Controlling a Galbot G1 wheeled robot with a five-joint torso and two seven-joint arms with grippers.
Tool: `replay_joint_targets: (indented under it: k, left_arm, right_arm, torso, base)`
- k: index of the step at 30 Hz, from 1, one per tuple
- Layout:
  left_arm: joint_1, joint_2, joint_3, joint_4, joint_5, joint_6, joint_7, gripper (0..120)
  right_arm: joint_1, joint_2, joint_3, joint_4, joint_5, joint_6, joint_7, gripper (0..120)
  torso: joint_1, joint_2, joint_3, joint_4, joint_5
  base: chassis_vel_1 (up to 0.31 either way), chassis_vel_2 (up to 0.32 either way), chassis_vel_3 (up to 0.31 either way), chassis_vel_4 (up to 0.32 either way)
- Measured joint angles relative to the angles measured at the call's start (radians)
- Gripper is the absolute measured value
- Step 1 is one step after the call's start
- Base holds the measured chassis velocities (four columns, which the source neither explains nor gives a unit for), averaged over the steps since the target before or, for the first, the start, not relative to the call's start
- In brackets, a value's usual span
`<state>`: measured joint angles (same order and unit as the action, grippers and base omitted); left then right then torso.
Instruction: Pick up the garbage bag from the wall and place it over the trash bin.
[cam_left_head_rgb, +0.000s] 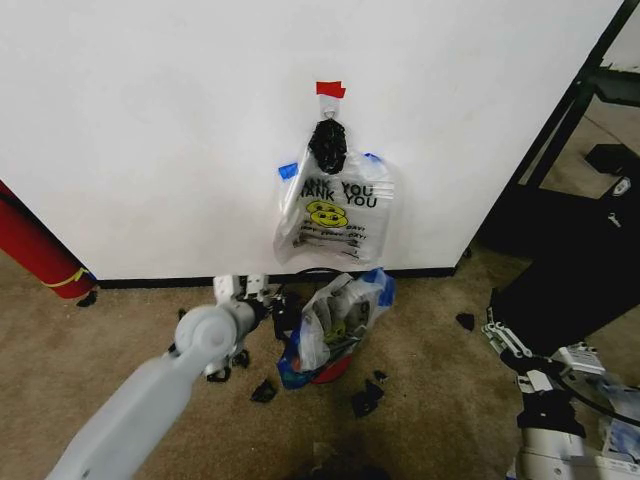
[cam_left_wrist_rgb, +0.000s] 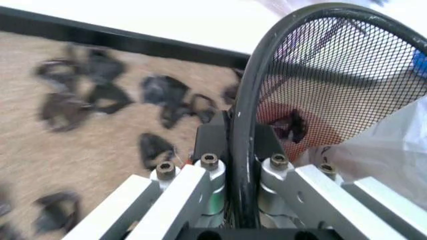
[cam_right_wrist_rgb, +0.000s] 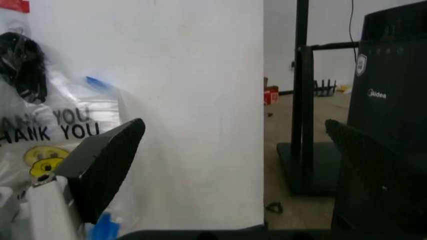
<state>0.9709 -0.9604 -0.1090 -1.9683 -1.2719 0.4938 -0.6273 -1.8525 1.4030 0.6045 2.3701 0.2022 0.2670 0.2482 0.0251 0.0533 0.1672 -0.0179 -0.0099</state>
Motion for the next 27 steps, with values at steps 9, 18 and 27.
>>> replay_joint_targets:
  k: [9, 18, 27]
  left_arm:
    - [0.085, -0.067, 0.018, -0.026, 0.098, -0.168, -0.139, 2]
    - [0.097, -0.15, 0.047, 0.015, 0.183, -0.259, -0.146, 2]
    - [0.125, -0.183, 0.045, 0.053, 0.245, -0.283, -0.133, 2]
  right_arm:
    - [0.011, -0.012, -0.006, 0.01, 0.055, -0.07, 0.028, 100]
    - [0.011, -0.022, -0.004, 0.018, 0.093, -0.099, 0.044, 100]
    - [0.015, -0.027, -0.005, 0.02, 0.11, -0.109, 0.052, 100]
  torso:
    - [0.0, 0.0, 0.0, -0.0004, -0.0003]
    - [0.0, 0.0, 0.0, -0.0004, 0.0]
    - [0.0, 0.0, 0.0, -0.0002, -0.0001]
  base:
    - [0.0, 0.0, 0.0, 0.0]
    - [0.0, 0.0, 0.0, 0.0]
    - [0.0, 0.0, 0.0, 0.0]
